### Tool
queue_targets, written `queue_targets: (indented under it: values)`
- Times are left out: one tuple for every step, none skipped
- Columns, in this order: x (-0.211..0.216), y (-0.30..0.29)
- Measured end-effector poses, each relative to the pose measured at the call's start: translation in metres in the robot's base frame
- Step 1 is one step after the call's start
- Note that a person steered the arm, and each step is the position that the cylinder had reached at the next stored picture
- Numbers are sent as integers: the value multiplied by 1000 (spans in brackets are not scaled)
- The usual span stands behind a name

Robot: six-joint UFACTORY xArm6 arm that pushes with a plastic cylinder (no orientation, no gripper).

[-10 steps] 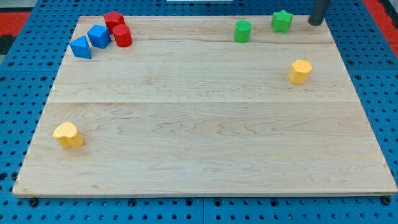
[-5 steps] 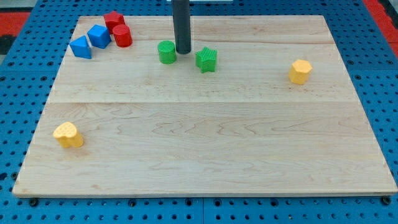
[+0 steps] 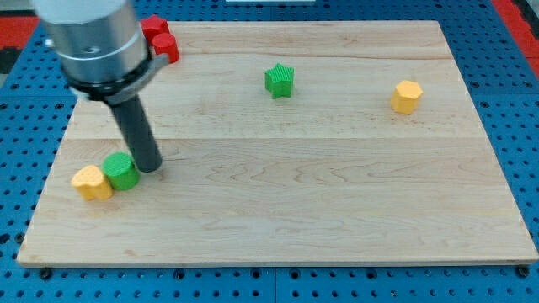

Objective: Move the green blocks to the right of the yellow heart

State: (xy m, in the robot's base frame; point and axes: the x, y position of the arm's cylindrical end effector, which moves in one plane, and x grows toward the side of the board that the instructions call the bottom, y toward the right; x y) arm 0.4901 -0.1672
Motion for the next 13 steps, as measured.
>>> queue_targets:
  values:
    - [-12, 1]
    - [-41, 66]
    - [-87, 194]
    - [-144, 225]
    - [-155, 172]
    - [-139, 93]
    - [-171, 130]
    - [-193, 102]
    - [-131, 17]
    - [-49, -39]
    - [-47, -41]
    - [-34, -38]
    - [-11, -70]
